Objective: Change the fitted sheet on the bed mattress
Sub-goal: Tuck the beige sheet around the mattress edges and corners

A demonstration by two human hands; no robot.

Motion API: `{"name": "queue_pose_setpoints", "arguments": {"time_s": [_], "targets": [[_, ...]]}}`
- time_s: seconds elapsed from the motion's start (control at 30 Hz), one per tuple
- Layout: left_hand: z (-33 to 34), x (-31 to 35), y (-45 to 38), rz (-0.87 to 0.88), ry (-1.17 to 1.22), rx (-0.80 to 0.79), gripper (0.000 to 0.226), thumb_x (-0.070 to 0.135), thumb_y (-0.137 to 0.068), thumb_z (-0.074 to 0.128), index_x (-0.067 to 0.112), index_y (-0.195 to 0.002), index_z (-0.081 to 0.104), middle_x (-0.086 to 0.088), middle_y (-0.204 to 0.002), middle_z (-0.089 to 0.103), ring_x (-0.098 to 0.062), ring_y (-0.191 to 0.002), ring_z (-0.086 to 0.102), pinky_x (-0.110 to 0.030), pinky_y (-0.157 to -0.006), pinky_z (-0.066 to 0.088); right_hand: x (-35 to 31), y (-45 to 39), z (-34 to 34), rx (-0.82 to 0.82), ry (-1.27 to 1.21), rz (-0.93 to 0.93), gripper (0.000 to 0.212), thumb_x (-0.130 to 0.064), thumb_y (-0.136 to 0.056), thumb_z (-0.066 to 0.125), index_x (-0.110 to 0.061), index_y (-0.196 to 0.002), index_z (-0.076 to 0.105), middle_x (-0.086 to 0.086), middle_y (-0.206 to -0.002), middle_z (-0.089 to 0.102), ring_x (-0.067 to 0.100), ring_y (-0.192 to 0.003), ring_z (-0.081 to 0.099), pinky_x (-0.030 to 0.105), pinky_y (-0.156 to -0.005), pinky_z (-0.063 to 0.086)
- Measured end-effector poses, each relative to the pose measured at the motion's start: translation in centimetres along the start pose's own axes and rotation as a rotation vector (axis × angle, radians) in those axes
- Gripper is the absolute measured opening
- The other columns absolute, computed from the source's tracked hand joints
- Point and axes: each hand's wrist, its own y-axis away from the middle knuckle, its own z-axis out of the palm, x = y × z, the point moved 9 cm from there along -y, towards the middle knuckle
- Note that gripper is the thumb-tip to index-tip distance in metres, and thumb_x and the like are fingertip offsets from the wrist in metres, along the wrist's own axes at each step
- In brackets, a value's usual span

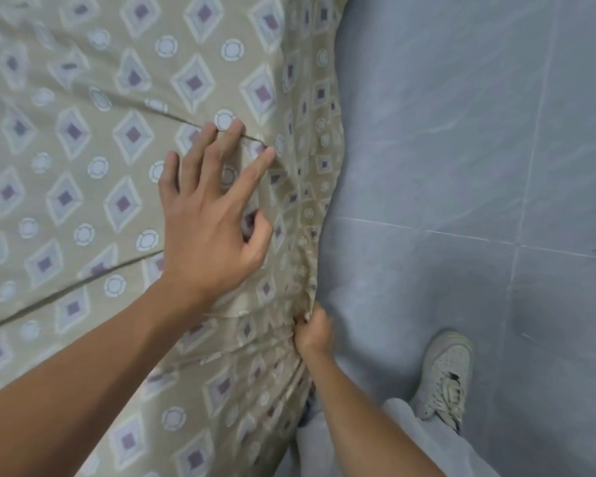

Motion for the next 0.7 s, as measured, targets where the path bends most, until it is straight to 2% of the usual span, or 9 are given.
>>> {"name": "queue_pose_setpoints", "arguments": {"time_s": [0.1,0.2,0.27,0.33,0.43,0.5,0.57,0.63,0.7], "targets": [[0.1,-0.1,-0.2,-0.001,0.009,-0.020,0.072,0.030,-0.086,0.061,0.029,-0.157,0.047,-0.005,-0.170,0.027,-0.030,-0.160,0.019,-0.062,-0.123,0.017,-2.5,0.9,-2.5,0.022,0.042,-0.029,0.039,-0.033,-0.093,0.072,-0.024,-0.126,0.052,0.003,-0.130,0.060,0.034,-0.116,0.063,0.044,-0.091,0.054],[-0.2,-0.2,-0.3,-0.020,0.021,-0.056,0.069,0.036,-0.091,0.057,0.030,-0.159,0.044,-0.003,-0.171,0.026,-0.027,-0.160,0.020,-0.059,-0.122,0.020,-6.8,1.8,-6.9,0.072,0.026,-0.072,0.054,-0.037,-0.099,0.066,-0.022,-0.145,0.043,0.004,-0.151,0.040,0.032,-0.137,0.049,0.043,-0.106,0.046],[-0.8,-0.6,-0.9,-0.037,0.026,-0.070,0.067,0.039,-0.093,0.055,0.030,-0.158,0.045,-0.003,-0.169,0.031,-0.028,-0.155,0.029,-0.055,-0.116,0.028,-12.2,2.5,-10.5,0.119,-0.022,-0.221,0.045,-0.036,-0.102,0.062,-0.026,-0.144,0.048,0.001,-0.148,0.045,0.026,-0.138,0.048,0.045,-0.113,0.043],[-1.6,-1.4,-2.8,-0.076,0.034,-0.082,0.064,0.043,-0.094,0.052,0.031,-0.157,0.046,-0.003,-0.165,0.037,-0.029,-0.148,0.037,-0.052,-0.108,0.031,-18.6,3.4,-13.5,0.127,-0.171,-0.378,0.030,-0.028,-0.105,0.059,-0.033,-0.134,0.054,-0.005,-0.139,0.053,0.018,-0.130,0.055,0.043,-0.111,0.046],[-1.9,-4.0,-6.9,-0.191,0.025,-0.150,0.063,0.050,-0.098,0.041,0.035,-0.159,0.040,-0.004,-0.165,0.036,-0.029,-0.151,0.031,-0.055,-0.111,0.029,-28.7,5.1,-16.7,0.105,-0.307,-0.541,0.029,-0.025,-0.105,0.057,-0.047,-0.124,0.054,-0.014,-0.132,0.058,0.004,-0.118,0.060,0.024,-0.099,0.048],[-1.6,-6.1,-10.0,-0.258,0.029,-0.223,0.064,0.055,-0.099,0.034,0.038,-0.161,0.033,-0.006,-0.168,0.028,-0.030,-0.156,0.022,-0.061,-0.118,0.022,-35.0,5.9,-18.0,0.078,-0.332,-0.612,0.031,-0.023,-0.105,0.058,-0.047,-0.125,0.055,-0.016,-0.131,0.060,-0.005,-0.114,0.061,0.015,-0.095,0.047],[-1.5,-8.0,-13.2,-0.309,0.052,-0.276,0.066,0.059,-0.099,0.028,0.039,-0.162,0.028,-0.007,-0.171,0.022,-0.031,-0.158,0.016,-0.065,-0.121,0.017,-40.0,6.1,-18.6,0.046,-0.324,-0.621,0.034,-0.030,-0.101,0.062,-0.037,-0.133,0.056,-0.012,-0.134,0.062,-0.002,-0.117,0.063,0.024,-0.100,0.052],[-1.9,-9.5,-16.6,-0.320,0.089,-0.290,0.066,0.061,-0.100,0.026,0.041,-0.163,0.022,-0.005,-0.174,0.014,-0.031,-0.159,0.010,-0.065,-0.122,0.017,-44.2,5.6,-19.6,0.057,-0.262,-0.626,0.050,-0.041,-0.092,0.063,-0.035,-0.141,0.051,-0.011,-0.138,0.059,0.006,-0.124,0.062,0.039,-0.106,0.053],[-1.9,-10.7,-20.5,-0.312,0.106,-0.302,0.064,0.062,-0.104,0.027,0.043,-0.165,0.017,-0.002,-0.175,0.005,-0.029,-0.161,0.004,-0.065,-0.124,0.017,-48.9,5.1,-21.7,0.118,-0.156,-0.683,0.059,-0.036,-0.093,0.063,-0.032,-0.149,0.044,-0.013,-0.141,0.049,0.008,-0.129,0.056,0.041,-0.112,0.048]]}}
